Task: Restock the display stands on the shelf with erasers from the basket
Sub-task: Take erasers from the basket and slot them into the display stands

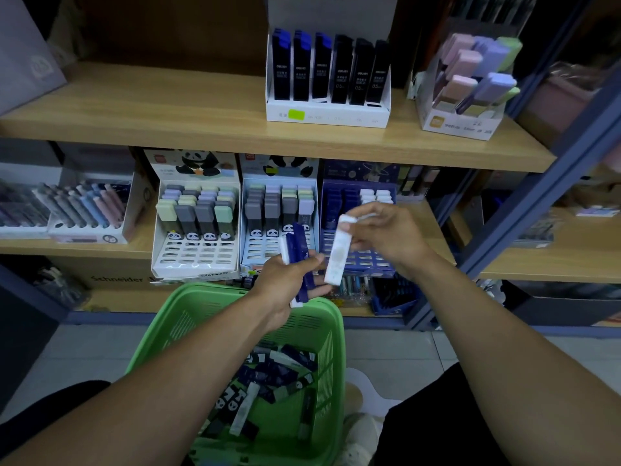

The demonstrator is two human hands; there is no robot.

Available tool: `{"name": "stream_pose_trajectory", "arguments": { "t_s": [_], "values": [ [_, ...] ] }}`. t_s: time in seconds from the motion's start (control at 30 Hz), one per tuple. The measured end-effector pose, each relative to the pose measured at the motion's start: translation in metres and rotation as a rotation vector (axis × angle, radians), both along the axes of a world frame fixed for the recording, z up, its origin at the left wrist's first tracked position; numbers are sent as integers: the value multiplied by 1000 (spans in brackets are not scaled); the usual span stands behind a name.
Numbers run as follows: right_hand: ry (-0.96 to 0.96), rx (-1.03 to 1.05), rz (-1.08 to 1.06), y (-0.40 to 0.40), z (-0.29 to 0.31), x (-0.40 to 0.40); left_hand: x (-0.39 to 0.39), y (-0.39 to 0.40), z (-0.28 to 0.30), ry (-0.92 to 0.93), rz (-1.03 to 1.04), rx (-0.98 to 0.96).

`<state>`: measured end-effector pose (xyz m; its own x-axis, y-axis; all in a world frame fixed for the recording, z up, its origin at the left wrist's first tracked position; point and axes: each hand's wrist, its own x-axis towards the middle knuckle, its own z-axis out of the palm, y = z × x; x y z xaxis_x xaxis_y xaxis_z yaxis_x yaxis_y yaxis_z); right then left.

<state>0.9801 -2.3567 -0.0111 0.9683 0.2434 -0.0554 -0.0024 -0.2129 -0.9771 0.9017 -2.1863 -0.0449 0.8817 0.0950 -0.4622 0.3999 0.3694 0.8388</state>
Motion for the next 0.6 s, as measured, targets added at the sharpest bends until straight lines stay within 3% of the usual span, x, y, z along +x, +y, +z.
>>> {"name": "stream_pose_trajectory", "arguments": {
  "t_s": [0.07, 0.23, 0.6],
  "values": [
    [-108, 22, -153, -16, 1, 8, 1, -1, 2, 30, -2, -62],
    [-376, -253, -415, -42, -10, 26, 1, 1, 2, 98, -48, -92],
    [-382, -383, -305, -53, -26, 46, 3, -2, -1, 84, -107, -123]
  ]
}}
